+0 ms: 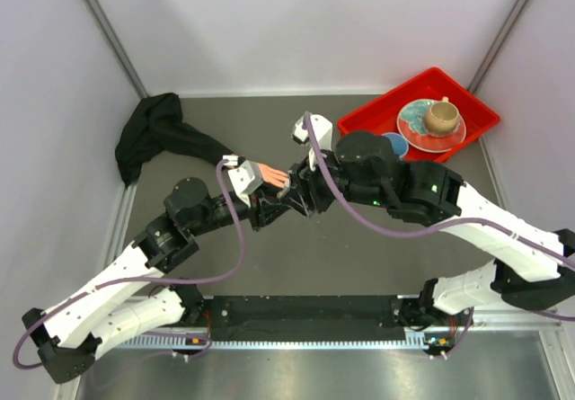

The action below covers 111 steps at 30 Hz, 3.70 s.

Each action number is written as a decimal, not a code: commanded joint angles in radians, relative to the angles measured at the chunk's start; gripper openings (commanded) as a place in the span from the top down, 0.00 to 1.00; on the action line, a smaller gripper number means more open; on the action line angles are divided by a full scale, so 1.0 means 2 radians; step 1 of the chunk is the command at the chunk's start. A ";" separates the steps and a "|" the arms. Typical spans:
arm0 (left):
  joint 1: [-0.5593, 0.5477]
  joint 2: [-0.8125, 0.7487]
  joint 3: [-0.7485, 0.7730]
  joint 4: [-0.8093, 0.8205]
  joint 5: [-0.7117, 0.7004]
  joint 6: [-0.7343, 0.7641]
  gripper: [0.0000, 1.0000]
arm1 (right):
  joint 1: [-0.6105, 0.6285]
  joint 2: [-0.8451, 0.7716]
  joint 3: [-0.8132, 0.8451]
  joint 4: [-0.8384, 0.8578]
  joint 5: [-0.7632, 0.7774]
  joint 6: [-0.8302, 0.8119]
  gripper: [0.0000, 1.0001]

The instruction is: Paint the nails

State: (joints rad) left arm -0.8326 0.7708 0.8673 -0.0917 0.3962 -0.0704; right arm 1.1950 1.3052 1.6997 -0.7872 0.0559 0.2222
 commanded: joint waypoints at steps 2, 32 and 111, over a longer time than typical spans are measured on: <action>-0.002 -0.013 -0.012 0.032 -0.092 0.031 1.00 | -0.001 0.025 0.051 -0.033 0.100 0.071 0.56; -0.002 -0.049 -0.013 0.042 0.159 -0.010 1.00 | -0.001 0.030 0.047 0.000 -0.088 -0.076 1.00; -0.002 0.004 0.052 -0.025 0.198 -0.024 1.00 | -0.038 -0.051 -0.086 0.103 -0.229 -0.062 0.79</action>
State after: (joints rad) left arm -0.8280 0.7948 0.8993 -0.0845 1.0306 -0.2535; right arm 1.1378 1.1957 1.5116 -0.6247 -0.5831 0.0216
